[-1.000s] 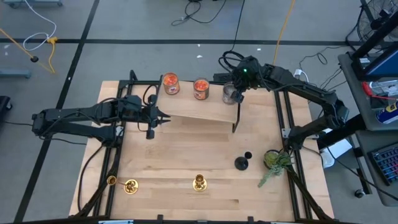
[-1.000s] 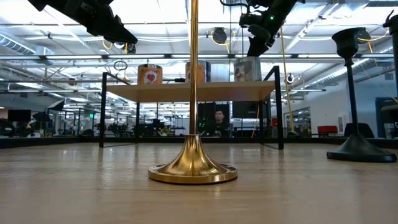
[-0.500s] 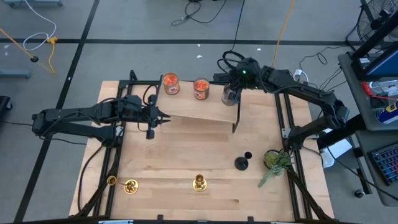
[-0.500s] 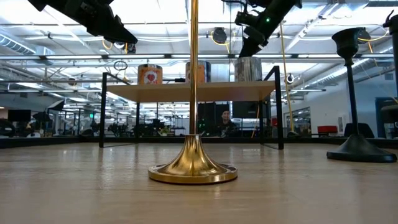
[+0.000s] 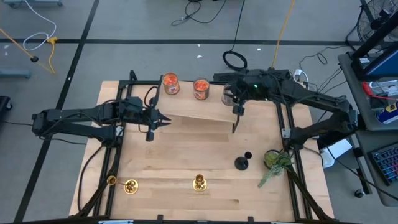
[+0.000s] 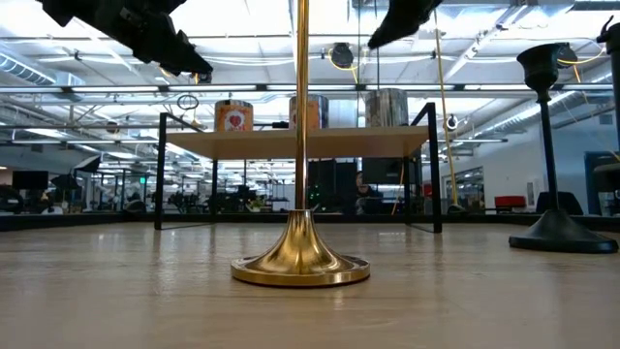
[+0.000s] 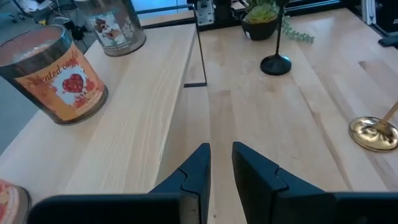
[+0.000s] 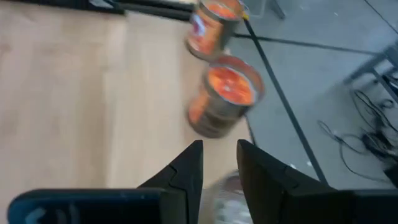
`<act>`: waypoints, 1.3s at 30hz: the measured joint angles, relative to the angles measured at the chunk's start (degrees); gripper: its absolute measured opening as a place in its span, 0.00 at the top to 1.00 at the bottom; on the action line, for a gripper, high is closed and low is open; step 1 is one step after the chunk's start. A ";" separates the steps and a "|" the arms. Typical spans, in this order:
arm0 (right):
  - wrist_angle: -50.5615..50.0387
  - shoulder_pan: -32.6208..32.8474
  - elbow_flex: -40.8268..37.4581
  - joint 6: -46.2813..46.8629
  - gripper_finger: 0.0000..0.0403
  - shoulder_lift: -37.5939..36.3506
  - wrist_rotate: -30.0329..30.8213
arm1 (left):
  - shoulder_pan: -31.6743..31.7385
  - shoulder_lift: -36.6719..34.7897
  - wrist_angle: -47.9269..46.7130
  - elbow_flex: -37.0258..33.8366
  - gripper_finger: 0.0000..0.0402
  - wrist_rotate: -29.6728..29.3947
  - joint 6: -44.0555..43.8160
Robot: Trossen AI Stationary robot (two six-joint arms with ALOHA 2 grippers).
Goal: Pick & Place candle stick holders
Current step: Put the left gold candle holder on the shelf
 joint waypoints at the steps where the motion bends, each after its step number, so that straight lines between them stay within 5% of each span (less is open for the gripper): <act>1: -0.38 1.02 0.00 0.39 0.77 -0.44 0.00 | 0.00 0.00 0.49 -0.49 0.82 0.02 -0.02; 13: 2.31 7.32 -10.67 6.88 0.76 -8.46 -0.20 | -2.05 0.02 8.32 -3.23 0.82 4.96 -1.70; 29: 42.21 14.35 -46.50 14.08 0.76 -22.00 -7.74 | -6.96 0.00 11.99 -3.23 0.82 6.82 -2.40; 39: 52.63 16.68 -53.89 13.04 0.76 -21.69 -7.61 | -11.68 3.79 14.89 -3.25 0.81 6.98 -0.11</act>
